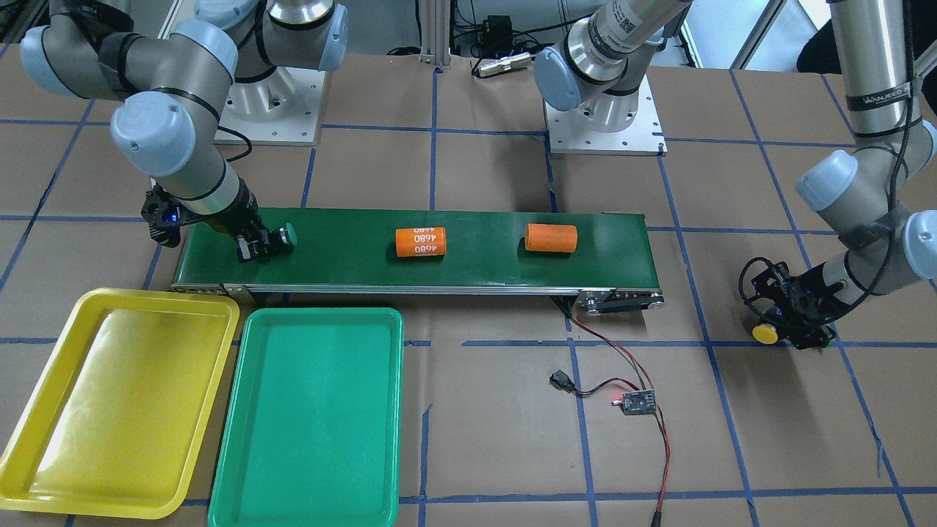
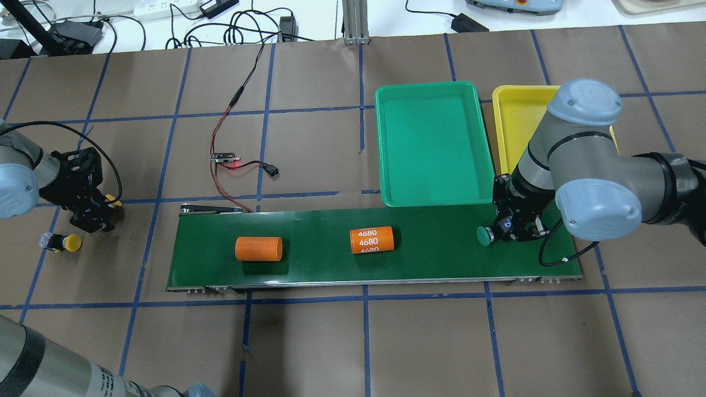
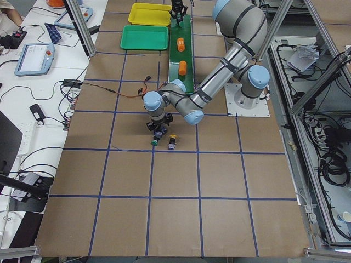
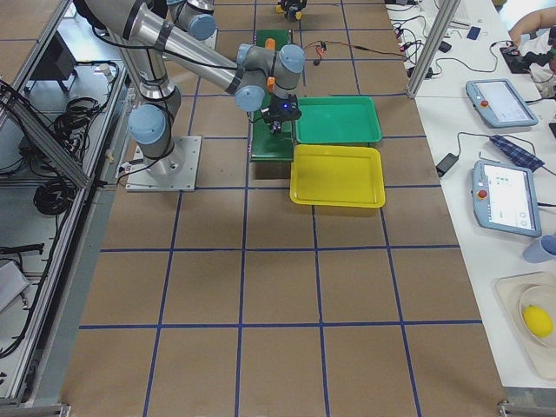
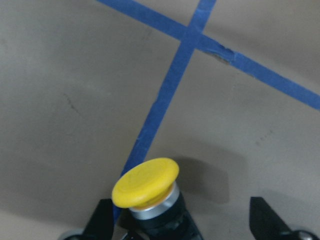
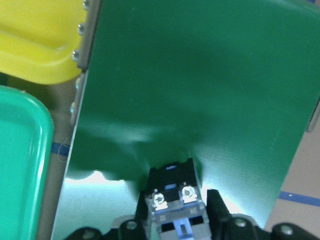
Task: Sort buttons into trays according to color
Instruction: 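Lift green button with right gripper while left gripper grasps a yellow button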
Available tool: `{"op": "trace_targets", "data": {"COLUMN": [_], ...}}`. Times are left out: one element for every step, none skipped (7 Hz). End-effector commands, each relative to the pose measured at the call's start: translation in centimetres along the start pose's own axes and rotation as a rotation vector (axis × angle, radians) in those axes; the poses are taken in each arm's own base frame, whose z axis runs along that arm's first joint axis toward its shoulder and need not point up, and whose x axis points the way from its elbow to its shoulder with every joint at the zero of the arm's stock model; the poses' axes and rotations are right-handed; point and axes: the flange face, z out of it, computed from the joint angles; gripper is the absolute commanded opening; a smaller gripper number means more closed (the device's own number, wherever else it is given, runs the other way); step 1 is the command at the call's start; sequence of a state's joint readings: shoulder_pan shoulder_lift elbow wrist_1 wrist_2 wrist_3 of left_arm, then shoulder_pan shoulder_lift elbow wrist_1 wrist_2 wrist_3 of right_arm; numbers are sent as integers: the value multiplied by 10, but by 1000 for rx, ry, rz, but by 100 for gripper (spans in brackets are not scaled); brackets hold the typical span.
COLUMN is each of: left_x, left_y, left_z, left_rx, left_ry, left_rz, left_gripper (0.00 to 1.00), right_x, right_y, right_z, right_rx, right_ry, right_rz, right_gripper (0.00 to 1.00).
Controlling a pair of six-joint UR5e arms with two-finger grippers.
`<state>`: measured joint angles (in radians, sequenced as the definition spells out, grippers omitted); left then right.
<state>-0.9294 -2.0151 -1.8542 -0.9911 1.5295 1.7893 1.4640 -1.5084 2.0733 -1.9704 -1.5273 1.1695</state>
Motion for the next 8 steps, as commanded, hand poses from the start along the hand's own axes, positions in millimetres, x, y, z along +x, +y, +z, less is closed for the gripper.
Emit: {"op": "trace_targets", "data": {"left_x": [4, 8, 12, 15, 15, 13, 10, 9], "left_y": [-19, -32, -49, -63, -63, -58, -50, -44], "left_z": [-13, -23, -28, -32, -34, -33, -26, -29], "left_rx": [11, 0, -4, -13, -17, -14, -11, -19], "left_ry": [-5, -8, -9, -14, -18, -16, -4, -12], "left_rz": [33, 54, 82, 105, 111, 107, 94, 86], "left_gripper": [61, 13, 8, 8, 8, 25, 80, 80], "right_x": [-8, -24, -51, -92, -123, -143, -162, -182], "right_y": [-3, -8, -19, -35, -44, -50, -50, -38], "right_z": [-48, -78, -96, -112, -114, -113, -102, -85], "right_rx": [12, 25, 40, 57, 62, 65, 69, 73], "right_ry": [-28, -60, -99, -146, -154, -166, -220, -267], "right_rz": [-9, -36, -137, -141, -149, -165, -179, -212], "right_gripper": [0, 0, 0, 0, 0, 0, 0, 0]}}
